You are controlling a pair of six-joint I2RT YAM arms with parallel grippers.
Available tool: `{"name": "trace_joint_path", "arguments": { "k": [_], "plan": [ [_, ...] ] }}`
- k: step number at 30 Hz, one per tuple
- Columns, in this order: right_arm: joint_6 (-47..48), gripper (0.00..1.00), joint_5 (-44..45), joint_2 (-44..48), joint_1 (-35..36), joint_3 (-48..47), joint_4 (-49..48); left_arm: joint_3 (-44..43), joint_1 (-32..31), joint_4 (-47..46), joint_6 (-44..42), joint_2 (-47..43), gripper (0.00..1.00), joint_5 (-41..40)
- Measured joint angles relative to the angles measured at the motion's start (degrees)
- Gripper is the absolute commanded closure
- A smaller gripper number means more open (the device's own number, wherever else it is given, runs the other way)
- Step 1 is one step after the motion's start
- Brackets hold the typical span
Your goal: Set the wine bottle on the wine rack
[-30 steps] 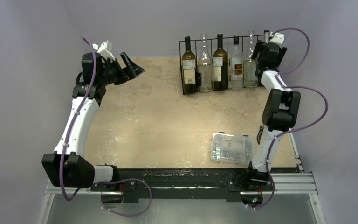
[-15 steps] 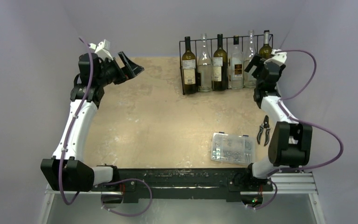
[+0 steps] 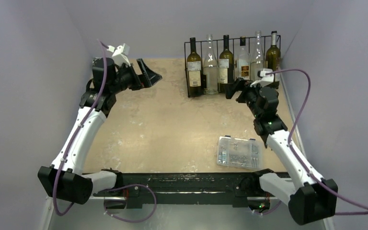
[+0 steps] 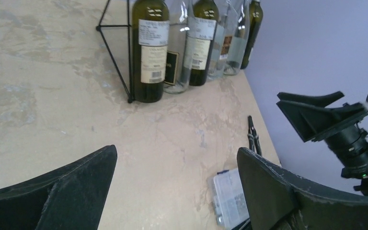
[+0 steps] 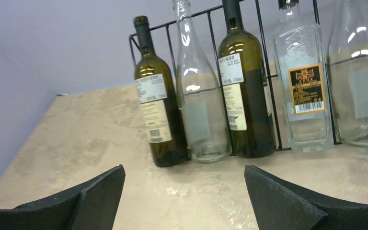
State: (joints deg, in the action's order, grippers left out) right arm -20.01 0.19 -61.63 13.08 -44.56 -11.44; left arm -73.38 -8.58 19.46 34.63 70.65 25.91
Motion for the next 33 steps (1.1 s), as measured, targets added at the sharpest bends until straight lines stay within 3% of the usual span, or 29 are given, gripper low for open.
{"name": "trace_joint_path", "arguments": {
  "k": [13,24,33],
  "plan": [
    [-7.5,0.01,-2.3,26.1,-0.1,-5.7,27.2,0.4,-21.1,2.3,-10.3,-9.4,0.01,-10.9],
    [-6.7,0.01,4.9,32.1,-0.1,-15.7,41.1,2.7,-22.0,7.8,-13.3,-27.2,0.00,-19.7],
    [-5.7,0.01,6.0,38.5,-0.1,-18.6,44.5,5.1,-22.0,15.1,-12.1,-43.6,0.00,-26.1]
  ]
}}
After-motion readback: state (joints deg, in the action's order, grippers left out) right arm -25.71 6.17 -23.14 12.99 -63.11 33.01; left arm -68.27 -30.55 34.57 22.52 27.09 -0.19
